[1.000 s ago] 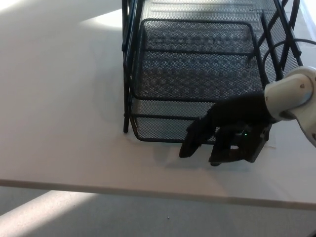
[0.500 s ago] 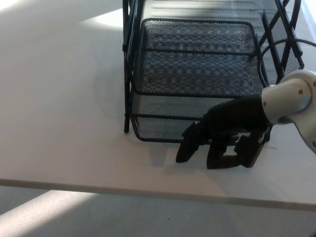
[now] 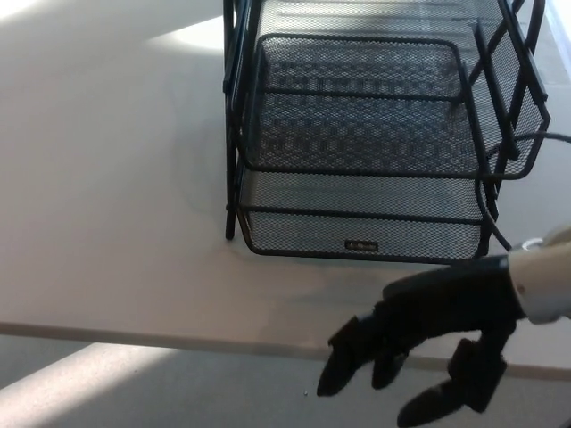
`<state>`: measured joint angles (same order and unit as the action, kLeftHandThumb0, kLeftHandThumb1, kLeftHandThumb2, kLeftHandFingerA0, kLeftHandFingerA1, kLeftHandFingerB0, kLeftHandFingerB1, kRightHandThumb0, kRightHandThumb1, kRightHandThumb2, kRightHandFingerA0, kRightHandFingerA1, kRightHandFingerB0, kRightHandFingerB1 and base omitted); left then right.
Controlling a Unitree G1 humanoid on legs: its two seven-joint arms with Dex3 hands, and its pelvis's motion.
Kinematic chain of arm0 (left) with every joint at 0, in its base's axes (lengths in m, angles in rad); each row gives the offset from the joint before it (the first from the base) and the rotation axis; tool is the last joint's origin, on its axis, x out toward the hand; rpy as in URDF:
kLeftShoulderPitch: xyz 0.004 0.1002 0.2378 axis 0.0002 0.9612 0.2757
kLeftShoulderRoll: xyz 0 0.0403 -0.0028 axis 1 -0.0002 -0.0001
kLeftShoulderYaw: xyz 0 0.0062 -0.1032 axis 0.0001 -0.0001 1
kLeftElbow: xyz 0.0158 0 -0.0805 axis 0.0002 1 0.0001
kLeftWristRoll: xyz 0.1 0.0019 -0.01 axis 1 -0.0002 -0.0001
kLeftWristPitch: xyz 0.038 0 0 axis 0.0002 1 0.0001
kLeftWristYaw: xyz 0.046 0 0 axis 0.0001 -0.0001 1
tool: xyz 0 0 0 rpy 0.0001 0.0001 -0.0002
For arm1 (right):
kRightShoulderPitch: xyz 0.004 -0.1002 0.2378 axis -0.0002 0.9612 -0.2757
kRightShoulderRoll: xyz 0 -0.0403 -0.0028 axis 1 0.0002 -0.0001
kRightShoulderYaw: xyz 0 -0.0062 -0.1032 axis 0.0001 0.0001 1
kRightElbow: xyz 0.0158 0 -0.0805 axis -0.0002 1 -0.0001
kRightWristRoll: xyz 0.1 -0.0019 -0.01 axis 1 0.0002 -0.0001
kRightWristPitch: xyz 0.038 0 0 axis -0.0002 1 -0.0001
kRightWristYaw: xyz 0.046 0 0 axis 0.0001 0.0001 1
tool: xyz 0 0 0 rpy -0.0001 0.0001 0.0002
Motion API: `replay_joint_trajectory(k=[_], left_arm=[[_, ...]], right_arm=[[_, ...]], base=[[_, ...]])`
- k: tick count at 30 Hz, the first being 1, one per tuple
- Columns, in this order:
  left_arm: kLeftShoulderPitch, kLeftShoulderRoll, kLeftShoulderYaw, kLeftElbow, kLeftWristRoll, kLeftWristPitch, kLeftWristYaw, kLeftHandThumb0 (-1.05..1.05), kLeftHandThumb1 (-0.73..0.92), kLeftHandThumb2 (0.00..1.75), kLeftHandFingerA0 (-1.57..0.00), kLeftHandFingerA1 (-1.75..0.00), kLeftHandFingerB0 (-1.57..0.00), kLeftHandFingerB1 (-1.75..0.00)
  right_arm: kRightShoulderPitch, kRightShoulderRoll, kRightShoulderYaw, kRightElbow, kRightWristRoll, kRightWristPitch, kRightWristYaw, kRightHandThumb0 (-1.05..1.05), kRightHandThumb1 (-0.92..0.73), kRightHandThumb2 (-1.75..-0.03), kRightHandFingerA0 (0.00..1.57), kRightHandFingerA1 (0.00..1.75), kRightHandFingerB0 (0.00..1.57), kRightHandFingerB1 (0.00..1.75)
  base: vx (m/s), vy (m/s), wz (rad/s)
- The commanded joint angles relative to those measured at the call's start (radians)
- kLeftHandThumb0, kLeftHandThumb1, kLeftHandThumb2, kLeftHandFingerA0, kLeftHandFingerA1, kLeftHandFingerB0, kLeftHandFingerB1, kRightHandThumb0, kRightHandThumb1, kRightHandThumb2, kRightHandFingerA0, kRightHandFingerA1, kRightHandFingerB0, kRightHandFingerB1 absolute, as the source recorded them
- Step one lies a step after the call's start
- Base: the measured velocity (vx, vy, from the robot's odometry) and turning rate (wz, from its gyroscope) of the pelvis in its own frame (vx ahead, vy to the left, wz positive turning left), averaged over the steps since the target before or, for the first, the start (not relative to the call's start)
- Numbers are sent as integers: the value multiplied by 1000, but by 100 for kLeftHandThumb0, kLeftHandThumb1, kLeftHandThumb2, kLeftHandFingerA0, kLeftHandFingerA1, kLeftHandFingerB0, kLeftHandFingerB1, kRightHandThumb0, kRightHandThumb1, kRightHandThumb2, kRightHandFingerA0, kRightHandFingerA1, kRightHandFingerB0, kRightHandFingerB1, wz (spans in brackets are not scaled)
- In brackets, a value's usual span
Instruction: A balck drawer is kept on the middle of the table and the robot uses its right hand to push it back away from the robot
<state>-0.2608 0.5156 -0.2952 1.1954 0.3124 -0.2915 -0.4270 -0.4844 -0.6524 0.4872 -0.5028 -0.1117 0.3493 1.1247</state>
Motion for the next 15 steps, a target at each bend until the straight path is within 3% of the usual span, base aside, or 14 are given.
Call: replay_joint_trajectory(k=[1,6,7,8,15], left_arm=[[5,19,3,11,13,-5,-1,-56,72,62,-47,-38,-30,-32],[10,20,5,9,11,-5,2,-56,72,63,-49,-39,-31,-32],[10,20,7,9,9,-2,2,-56,71,63,-49,-39,-32,-33],[11,21,8,10,8,-3,0,-56,72,62,-47,-38,-31,-32],[14,25,5,11,11,-12,-3,-56,73,63,-46,-38,-31,-32]], right_arm=[[249,-89,-164,-101,145,-26,-3,-59,-78,-65,41,37,31,33],[385,-68,-221,17,107,-86,-75,-60,-79,-67,41,38,31,33],[403,-63,-228,34,90,-91,-93,-45,-62,-97,35,56,19,47],[426,-64,-227,66,55,-103,-124,-57,-78,-64,42,37,32,32],[508,-41,-217,336,-135,-152,-353,-54,-79,-64,43,38,34,33]], base=[[0,0,0],[0,0,0],[0,0,0],[0,0,0],[0,0,0]])
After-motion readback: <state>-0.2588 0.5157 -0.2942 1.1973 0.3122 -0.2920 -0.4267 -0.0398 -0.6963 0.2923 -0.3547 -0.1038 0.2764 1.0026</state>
